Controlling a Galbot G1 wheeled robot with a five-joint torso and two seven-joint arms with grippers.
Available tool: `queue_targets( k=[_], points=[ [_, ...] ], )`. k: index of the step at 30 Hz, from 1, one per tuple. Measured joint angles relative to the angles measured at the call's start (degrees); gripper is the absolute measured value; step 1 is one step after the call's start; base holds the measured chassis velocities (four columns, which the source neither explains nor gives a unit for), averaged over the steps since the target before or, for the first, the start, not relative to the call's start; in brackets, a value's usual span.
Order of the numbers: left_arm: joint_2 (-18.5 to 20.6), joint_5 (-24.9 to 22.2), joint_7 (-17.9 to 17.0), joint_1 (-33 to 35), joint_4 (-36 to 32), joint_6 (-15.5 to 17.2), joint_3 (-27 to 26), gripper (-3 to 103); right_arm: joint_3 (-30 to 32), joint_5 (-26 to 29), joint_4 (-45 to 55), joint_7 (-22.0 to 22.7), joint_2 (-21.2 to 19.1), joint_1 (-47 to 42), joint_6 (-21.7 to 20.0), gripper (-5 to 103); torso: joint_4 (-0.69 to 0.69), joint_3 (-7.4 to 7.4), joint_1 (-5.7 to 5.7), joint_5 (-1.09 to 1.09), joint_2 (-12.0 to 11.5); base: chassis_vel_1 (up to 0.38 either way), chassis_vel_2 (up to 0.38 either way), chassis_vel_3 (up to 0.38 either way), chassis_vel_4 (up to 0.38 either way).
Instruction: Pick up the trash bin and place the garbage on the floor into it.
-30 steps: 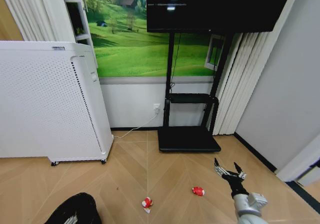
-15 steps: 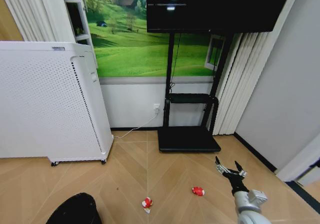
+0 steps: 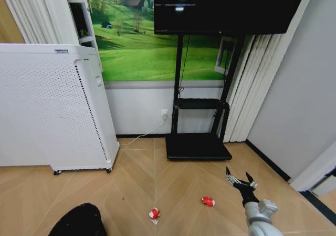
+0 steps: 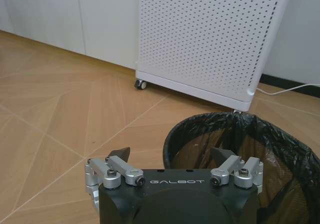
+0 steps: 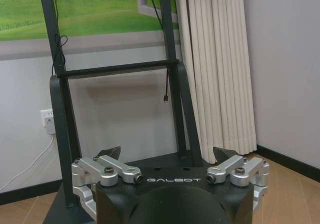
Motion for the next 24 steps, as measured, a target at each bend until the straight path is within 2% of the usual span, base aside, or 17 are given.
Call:
queue_targets(
  k=[3, 5, 6, 7, 10, 12, 13, 15, 16, 17, 20, 21, 24],
  points=[
    [1.0, 0.0, 4.0, -2.3, 2.9, 0.5, -0.4, 91, 0.0, 0.2, 0.0, -0.1, -0.1, -0.3, 0.1, 100, 0.00, 0.01, 0.00, 0.00, 0.0, 0.000, 0.000, 0.000, 0.000],
    [1.3, -0.3, 4.9, -2.9, 3.6, 0.7, -0.4, 91, 0.0, 0.4, 0.1, -0.1, -0.3, -0.4, 0.1, 100, 0.00, 0.01, 0.00, 0.00, 0.0, 0.000, 0.000, 0.000, 0.000],
    [1.7, -1.3, 6.3, -4.0, 4.9, 1.3, 0.0, 87, 0.1, 0.6, 0.1, -0.1, -0.5, -0.4, 0.1, 100, 0.00, 0.01, 0.00, 0.01, 0.0, 0.000, 0.000, 0.000, 0.000],
    [1.9, -2.3, 7.0, -4.8, 5.6, 2.2, 0.4, 89, 0.3, 0.8, 0.1, -0.1, -0.8, -0.3, 0.1, 100, 0.00, 0.01, 0.00, -0.02, 0.0, 0.000, 0.000, 0.000, 0.000],
    [1.9, -3.6, 7.6, -5.3, 6.0, 3.3, 0.9, 89, 0.4, 1.1, 0.1, -0.1, -1.0, -0.2, 0.0, 100, 0.00, 0.01, 0.00, -0.01, 0.0, 0.000, 0.000, 0.000, 0.000],
    [1.7, -6.5, 7.7, -5.6, 6.0, 6.2, 1.6, 89, 0.6, 1.4, 0.2, -0.1, -1.3, -0.1, -0.1, 100, 0.00, 0.02, 0.01, 0.00, 0.0, 0.000, 0.000, 0.000, 0.000],
    [1.7, -6.5, 7.7, -5.6, 6.0, 6.2, 1.6, 89, 0.6, 1.4, 0.2, -0.1, -1.3, -0.1, -0.1, 100, 0.00, 0.02, 0.01, 0.00, 0.0, 0.000, 0.000, 0.000, 0.000],
    [1.4, -8.0, 6.0, -5.5, 5.3, 9.1, 1.7, 90, 0.6, 1.4, 0.3, 0.0, -1.3, 0.0, -0.2, 100, 0.01, 0.02, 0.01, 0.00, 0.0, 0.000, 0.000, 0.000, 0.000],
    [1.3, -9.6, 4.5, -5.3, 4.6, 10.9, 1.7, 93, 0.5, 1.4, 0.4, 0.1, -1.3, 0.0, -0.3, 100, 0.00, 0.02, 0.01, 0.01, 0.0, 0.000, 0.000, 0.000, 0.000],
    [1.3, -9.6, 4.5, -5.3, 4.6, 10.9, 1.7, 93, 0.5, 1.4, 0.4, 0.1, -1.3, 0.0, -0.3, 100, 0.00, 0.02, 0.01, 0.01, 0.0, 0.000, 0.000, 0.000, 0.000],
    [1.2, -13.3, 1.3, -4.7, 2.5, 14.2, 1.6, 90, 0.3, 1.4, 0.6, 0.3, -1.5, -0.2, -0.6, 100, 0.00, 0.02, 0.01, 0.01, 0.0, 0.000, 0.000, 0.000, 0.000],
    [1.2, -13.3, 1.3, -4.7, 2.5, 14.2, 1.6, 90, 0.3, 1.4, 0.6, 0.3, -1.5, -0.2, -0.6, 100, 0.00, 0.02, 0.01, 0.01, 0.0, 0.000, 0.000, 0.000, 0.000],
    [0.9, -18.1, -2.3, -4.0, -0.6, 17.6, 1.6, 89, 0.4, 1.7, 0.7, 0.3, -1.6, -0.4, -0.7, 100, 0.01, 0.02, 0.01, 0.01, 0.0, 0.000, 0.000, 0.000, 0.000]
  ],
)
